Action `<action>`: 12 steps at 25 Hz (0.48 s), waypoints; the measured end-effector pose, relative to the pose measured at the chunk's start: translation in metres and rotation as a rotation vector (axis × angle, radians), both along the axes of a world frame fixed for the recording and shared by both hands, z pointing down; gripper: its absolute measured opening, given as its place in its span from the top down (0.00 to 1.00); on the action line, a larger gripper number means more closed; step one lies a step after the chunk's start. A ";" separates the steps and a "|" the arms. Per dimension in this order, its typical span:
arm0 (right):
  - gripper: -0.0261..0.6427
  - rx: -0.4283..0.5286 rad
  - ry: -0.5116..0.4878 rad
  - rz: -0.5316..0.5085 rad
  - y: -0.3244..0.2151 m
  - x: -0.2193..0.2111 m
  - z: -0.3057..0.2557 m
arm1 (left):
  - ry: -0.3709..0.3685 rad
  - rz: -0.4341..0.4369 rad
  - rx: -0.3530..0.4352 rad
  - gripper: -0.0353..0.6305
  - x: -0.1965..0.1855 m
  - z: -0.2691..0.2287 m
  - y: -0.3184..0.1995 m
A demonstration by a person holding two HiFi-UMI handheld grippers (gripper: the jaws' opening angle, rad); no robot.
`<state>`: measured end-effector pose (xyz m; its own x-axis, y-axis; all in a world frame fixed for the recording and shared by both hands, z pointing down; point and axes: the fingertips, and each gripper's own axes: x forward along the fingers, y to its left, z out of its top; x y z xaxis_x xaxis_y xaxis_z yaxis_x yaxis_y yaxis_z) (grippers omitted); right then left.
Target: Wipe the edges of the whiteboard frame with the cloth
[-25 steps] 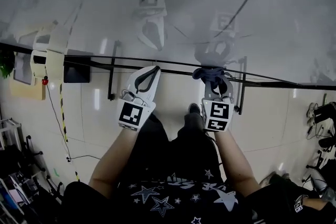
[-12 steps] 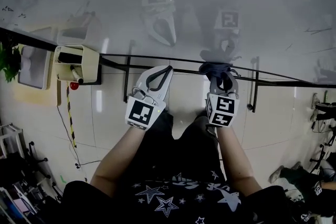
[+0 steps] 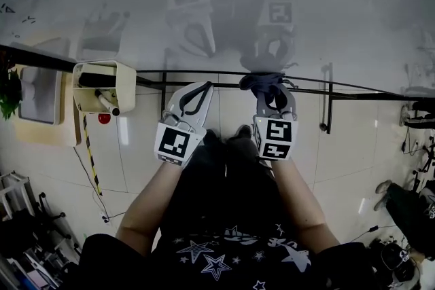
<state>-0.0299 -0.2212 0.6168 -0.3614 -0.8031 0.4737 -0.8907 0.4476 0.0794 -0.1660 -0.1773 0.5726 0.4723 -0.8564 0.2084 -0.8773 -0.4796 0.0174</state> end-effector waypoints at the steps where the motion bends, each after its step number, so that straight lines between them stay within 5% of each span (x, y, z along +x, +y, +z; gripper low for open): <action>1: 0.83 -0.004 -0.005 -0.010 0.000 -0.004 0.000 | -0.002 -0.005 -0.005 0.94 -0.002 0.000 0.000; 12: 0.83 -0.027 -0.065 -0.148 0.005 -0.033 0.000 | -0.054 -0.125 -0.025 0.94 -0.033 0.013 0.008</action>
